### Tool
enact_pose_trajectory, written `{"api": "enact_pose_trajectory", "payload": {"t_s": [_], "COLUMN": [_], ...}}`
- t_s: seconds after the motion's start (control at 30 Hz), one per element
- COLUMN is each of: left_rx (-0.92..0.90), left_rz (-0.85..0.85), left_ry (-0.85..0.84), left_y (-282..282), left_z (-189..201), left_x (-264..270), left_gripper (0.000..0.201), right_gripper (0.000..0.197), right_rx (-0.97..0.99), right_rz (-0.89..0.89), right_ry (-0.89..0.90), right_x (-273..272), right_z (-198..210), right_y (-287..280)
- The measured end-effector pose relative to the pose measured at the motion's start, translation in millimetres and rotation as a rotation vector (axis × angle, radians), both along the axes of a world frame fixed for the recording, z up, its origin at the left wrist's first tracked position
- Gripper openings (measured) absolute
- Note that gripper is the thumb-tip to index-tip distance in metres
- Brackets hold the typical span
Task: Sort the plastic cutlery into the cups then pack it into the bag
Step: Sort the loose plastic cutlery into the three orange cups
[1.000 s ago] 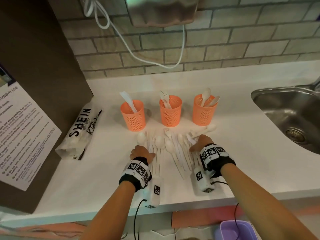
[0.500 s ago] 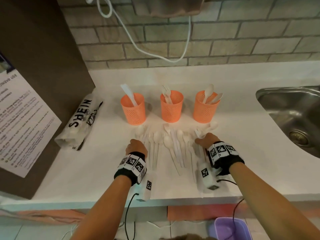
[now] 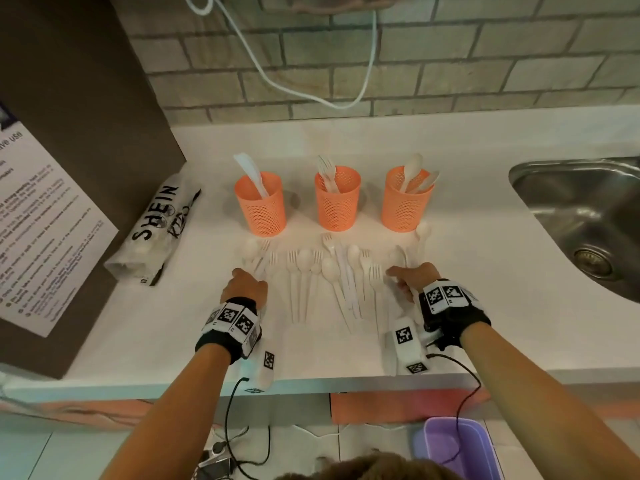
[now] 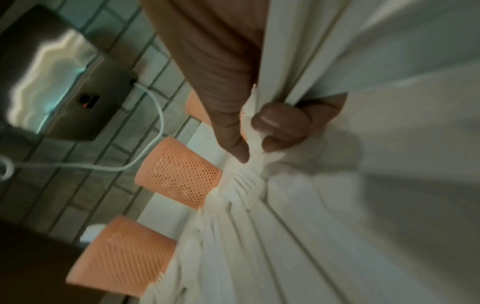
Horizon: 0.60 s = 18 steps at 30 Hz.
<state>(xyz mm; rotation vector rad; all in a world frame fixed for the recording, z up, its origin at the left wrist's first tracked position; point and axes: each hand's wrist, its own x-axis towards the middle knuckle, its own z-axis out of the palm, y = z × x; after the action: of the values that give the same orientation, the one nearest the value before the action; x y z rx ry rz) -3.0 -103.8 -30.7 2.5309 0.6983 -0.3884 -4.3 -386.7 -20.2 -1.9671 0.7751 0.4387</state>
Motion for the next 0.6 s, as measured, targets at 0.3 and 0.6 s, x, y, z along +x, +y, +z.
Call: {"api": "enact_pose_trajectory", "payload": {"t_s": [0.3,0.6], "left_rx": [0.073,0.340], "left_rz": [-0.055,-0.124], "left_ry": [0.014,0.012], "left_y": [9.1,8.3], "left_z": [-3.9,-3.7], "left_x": [-7.2,-0.5], "left_gripper": [0.065,0.031], "right_gripper": [0.031,0.052], "right_rx": [-0.195,-0.527], "right_rz": [0.116,0.306], "right_ry": [-0.008,0.011], "right_x": [-12.1,-20.7], "right_z": [-1.3,13.3], "right_y": [5.9,18.4]}}
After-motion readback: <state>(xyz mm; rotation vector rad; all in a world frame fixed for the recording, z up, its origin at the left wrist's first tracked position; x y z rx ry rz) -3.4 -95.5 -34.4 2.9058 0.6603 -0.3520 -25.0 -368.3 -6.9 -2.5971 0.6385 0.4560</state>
